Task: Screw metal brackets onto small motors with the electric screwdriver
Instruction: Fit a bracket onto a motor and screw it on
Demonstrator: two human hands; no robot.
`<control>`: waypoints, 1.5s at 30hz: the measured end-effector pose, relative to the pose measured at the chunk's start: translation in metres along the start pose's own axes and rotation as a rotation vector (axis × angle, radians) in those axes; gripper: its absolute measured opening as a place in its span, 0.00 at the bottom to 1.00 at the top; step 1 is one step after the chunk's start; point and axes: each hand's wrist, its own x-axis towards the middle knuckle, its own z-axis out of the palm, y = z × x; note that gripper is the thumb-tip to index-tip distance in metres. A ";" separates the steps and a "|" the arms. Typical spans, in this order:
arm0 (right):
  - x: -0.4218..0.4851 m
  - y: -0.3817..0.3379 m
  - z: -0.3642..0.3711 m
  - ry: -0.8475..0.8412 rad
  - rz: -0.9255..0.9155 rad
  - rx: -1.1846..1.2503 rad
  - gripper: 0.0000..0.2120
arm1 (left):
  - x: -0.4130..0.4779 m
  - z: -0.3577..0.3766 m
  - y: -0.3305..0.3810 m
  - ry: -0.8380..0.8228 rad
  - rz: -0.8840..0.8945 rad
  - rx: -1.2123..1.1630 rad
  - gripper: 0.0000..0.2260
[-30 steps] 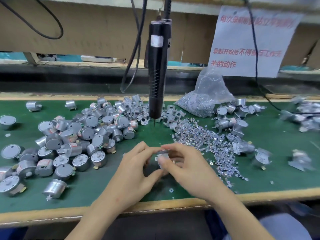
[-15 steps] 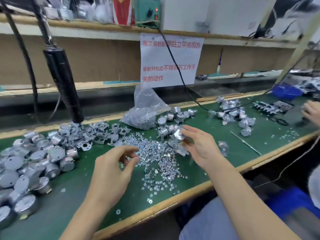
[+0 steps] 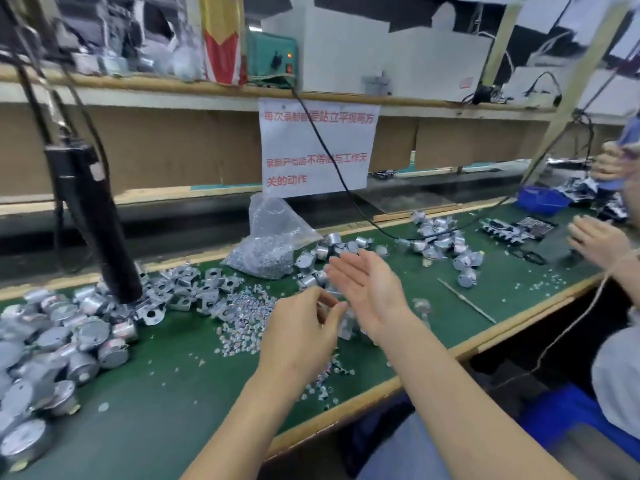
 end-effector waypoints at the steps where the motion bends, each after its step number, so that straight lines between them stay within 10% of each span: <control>1: -0.005 0.011 0.012 -0.075 -0.005 -0.122 0.14 | -0.005 -0.008 -0.006 -0.005 -0.014 0.054 0.07; 7: -0.022 0.064 0.100 -0.349 -0.280 -0.665 0.12 | -0.062 -0.084 -0.072 0.173 -0.228 0.403 0.13; 12: -0.034 0.082 0.168 -0.601 -0.323 -0.574 0.32 | -0.120 -0.136 -0.121 0.280 -0.499 0.725 0.19; 19: -0.047 0.076 0.234 -0.957 -0.373 -0.482 0.20 | -0.140 -0.160 -0.135 0.202 -0.711 0.814 0.19; 45: -0.015 0.087 0.164 -0.738 -0.462 -0.290 0.13 | -0.127 -0.109 -0.142 0.192 -0.357 0.594 0.20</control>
